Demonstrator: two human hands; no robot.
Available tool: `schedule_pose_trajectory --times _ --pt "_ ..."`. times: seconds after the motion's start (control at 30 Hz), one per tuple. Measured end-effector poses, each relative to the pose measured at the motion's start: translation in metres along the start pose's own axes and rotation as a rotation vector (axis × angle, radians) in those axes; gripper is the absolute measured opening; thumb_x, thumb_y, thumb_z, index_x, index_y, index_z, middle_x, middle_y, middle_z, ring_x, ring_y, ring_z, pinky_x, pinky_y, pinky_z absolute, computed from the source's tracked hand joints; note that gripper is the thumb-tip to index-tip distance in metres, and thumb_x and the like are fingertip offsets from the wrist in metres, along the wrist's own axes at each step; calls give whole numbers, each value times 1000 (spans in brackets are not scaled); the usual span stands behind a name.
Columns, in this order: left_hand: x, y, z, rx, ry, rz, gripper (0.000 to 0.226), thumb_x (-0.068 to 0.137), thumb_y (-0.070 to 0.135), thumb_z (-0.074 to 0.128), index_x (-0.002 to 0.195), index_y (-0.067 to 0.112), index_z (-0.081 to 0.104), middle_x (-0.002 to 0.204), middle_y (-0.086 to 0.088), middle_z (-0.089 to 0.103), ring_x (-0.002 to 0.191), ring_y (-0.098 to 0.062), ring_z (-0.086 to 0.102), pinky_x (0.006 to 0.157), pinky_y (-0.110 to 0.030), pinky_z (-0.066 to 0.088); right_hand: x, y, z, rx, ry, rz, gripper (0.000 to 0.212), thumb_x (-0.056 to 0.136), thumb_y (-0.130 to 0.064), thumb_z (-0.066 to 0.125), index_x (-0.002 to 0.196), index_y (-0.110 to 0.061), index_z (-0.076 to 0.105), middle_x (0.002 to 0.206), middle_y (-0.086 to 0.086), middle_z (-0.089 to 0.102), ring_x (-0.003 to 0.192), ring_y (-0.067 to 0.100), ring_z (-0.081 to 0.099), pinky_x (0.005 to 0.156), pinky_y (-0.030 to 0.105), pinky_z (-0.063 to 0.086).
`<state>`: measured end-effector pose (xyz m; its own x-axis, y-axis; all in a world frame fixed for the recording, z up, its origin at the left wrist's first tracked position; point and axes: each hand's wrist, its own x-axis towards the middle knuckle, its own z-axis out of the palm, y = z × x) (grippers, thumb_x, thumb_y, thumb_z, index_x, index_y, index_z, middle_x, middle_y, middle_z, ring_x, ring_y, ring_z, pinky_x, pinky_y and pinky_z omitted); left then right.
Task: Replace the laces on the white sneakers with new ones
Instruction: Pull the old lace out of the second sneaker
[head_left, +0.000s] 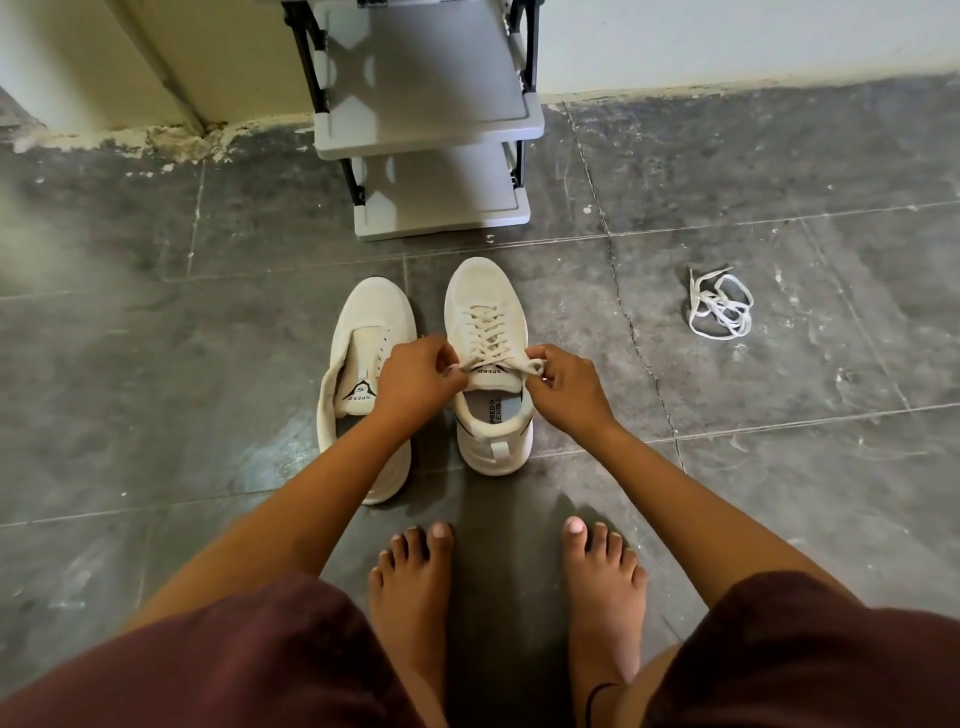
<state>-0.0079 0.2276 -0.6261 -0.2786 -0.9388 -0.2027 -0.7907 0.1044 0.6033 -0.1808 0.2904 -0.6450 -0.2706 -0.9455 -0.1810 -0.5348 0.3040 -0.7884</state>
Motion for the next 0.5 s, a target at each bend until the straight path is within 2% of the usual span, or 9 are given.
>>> schedule_pose_trajectory --times 0.1,0.17,0.27,0.33,0.4,0.5 --pt "2 -2 -1 -26 -23 -13 14 78 16 68 91 12 62 81 -1 61 80 -21 60 69 -25 43 0 2 -4 -18 -50 -7 37 87 -11 58 124 -7 57 111 11 66 93 21 64 83 29 50" --pt "0 -2 -3 6 -33 17 21 79 21 69 97 15 59 88 0 62 82 -20 60 71 -28 47 -2 2 -4 -88 -77 -39 40 87 -15 58 127 -8 54 113 12 64 96 23 63 84 32 50" --pt "-6 3 -4 200 47 178 34 81 30 69 110 21 53 112 -1 55 80 -17 57 68 -31 49 -6 1 3 -316 -41 -128 47 88 -25 59 131 -11 47 127 10 55 110 27 55 87 37 47" --pt "-10 8 -3 333 80 323 29 87 29 63 113 21 54 121 -4 48 81 -22 59 65 -34 50 -8 0 8 -459 -2 -207 53 89 -29 57 137 -11 41 137 9 46 118 27 48 91 36 42" --pt "-12 12 -2 466 34 388 24 93 27 53 115 17 56 122 -7 47 85 -29 60 67 -41 53 -10 -1 10 -476 23 -258 55 90 -27 56 140 -11 38 141 9 43 124 26 44 97 35 39" --pt "-13 14 0 553 0 374 28 97 26 45 120 13 55 121 -10 49 86 -30 61 70 -41 53 -12 0 11 -437 26 -286 53 91 -21 56 140 -10 40 141 8 47 126 25 46 99 33 39"
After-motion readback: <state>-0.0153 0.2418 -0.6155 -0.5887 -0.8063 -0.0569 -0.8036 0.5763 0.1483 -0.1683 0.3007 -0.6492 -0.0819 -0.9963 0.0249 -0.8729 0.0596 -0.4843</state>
